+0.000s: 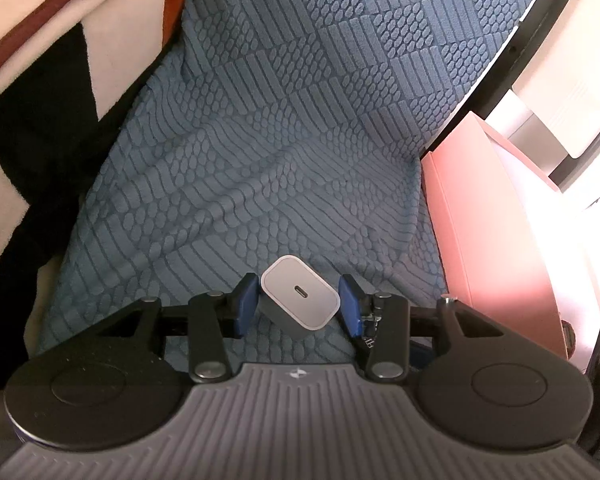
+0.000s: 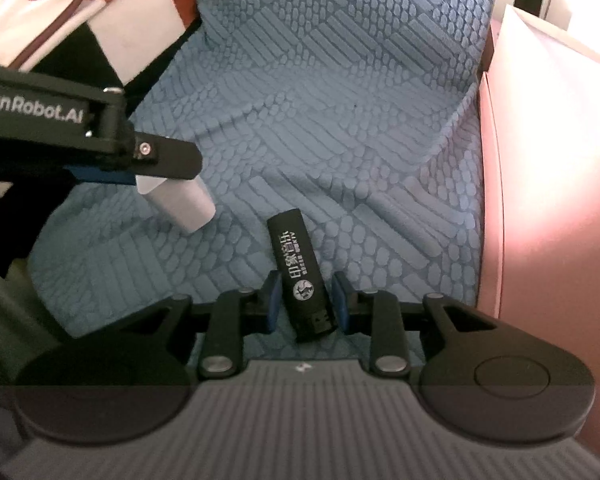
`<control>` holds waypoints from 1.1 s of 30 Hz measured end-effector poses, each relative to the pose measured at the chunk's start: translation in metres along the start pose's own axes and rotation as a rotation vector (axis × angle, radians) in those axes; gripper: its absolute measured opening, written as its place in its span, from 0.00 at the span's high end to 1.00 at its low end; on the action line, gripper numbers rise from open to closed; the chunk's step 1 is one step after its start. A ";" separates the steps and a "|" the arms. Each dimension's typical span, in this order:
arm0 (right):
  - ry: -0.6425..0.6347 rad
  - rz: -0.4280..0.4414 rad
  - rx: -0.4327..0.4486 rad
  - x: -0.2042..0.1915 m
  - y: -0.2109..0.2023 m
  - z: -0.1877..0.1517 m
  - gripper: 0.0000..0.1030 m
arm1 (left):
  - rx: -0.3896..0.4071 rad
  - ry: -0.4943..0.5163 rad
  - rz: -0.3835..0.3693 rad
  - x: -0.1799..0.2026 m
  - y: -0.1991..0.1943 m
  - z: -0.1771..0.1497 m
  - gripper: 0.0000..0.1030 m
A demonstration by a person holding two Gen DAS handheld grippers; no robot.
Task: Organize rigid objects
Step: 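Grasp the black USB stick with the right tool, then carry the charger with the left tool while the right tool carries the USB stick to the box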
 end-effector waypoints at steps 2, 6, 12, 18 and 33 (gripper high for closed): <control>-0.017 -0.005 0.002 -0.003 0.000 0.000 0.74 | 0.001 0.000 -0.001 0.000 0.000 0.000 0.52; -0.007 -0.004 0.018 -0.003 -0.003 -0.001 0.75 | 0.005 0.005 -0.007 0.002 0.000 0.001 0.52; 0.033 -0.022 0.075 0.003 -0.019 0.001 0.75 | 0.017 0.010 -0.010 0.003 -0.002 0.002 0.52; 0.047 -0.038 0.126 0.008 -0.042 0.003 0.75 | 0.033 0.011 -0.031 0.006 -0.010 0.004 0.52; 0.108 -0.034 0.232 0.027 -0.119 0.003 0.75 | 0.052 0.050 -0.035 0.037 -0.043 -0.004 0.52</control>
Point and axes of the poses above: each gripper's, at about its wrist camera, not at the fingertips, and y roughly the way its jaws point, x to its right, z to its top, the point moved 3 cm from there along y, roughly the way its jaws point, and after that the axes turned 14 degrees about -x, right-handed, at the moved point
